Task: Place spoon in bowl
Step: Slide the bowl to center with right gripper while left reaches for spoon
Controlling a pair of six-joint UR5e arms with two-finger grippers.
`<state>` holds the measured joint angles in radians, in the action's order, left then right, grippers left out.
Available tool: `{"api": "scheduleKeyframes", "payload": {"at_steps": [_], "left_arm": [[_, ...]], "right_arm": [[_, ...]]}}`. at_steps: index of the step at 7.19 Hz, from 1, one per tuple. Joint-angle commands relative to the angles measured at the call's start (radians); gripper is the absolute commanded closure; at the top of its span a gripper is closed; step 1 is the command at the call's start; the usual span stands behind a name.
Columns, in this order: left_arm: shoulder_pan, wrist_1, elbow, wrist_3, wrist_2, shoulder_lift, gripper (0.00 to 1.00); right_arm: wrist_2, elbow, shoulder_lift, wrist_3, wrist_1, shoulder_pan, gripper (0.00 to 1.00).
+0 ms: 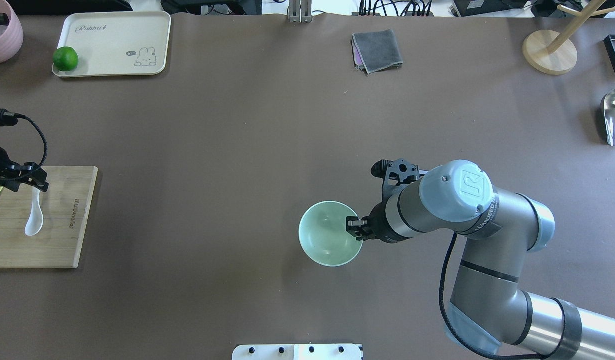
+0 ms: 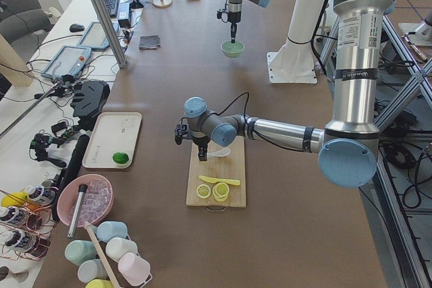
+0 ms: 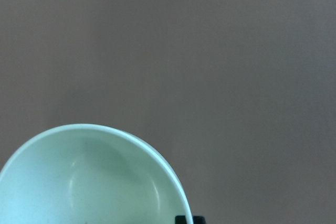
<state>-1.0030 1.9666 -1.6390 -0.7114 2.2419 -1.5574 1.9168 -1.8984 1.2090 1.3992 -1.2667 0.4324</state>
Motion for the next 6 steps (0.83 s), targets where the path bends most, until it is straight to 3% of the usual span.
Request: {"api": "scheduleKeyframes", "payload": {"at_steps": [1, 2, 4, 5, 6], "left_arm": [[0.006, 0.034, 0.016, -0.006, 0.007, 0.010, 0.36], [0.012, 0.037, 0.016, -0.017, 0.007, 0.011, 0.38], [0.018, 0.037, 0.016, -0.029, 0.007, 0.013, 0.52], [0.018, 0.037, 0.015, -0.037, 0.007, 0.011, 0.61], [0.020, 0.056, 0.016, -0.051, 0.007, 0.011, 0.79]], "right_arm": [[-0.016, 0.015, -0.022, 0.008, 0.000, -0.017, 1.00], [-0.018, 0.016, -0.028, 0.009, 0.000, -0.021, 1.00], [-0.021, 0.022, -0.034, 0.012, 0.000, -0.029, 1.00], [-0.024, 0.024, -0.039, 0.014, 0.000, -0.029, 1.00], [-0.024, 0.024, -0.039, 0.014, 0.000, -0.029, 1.00]]}}
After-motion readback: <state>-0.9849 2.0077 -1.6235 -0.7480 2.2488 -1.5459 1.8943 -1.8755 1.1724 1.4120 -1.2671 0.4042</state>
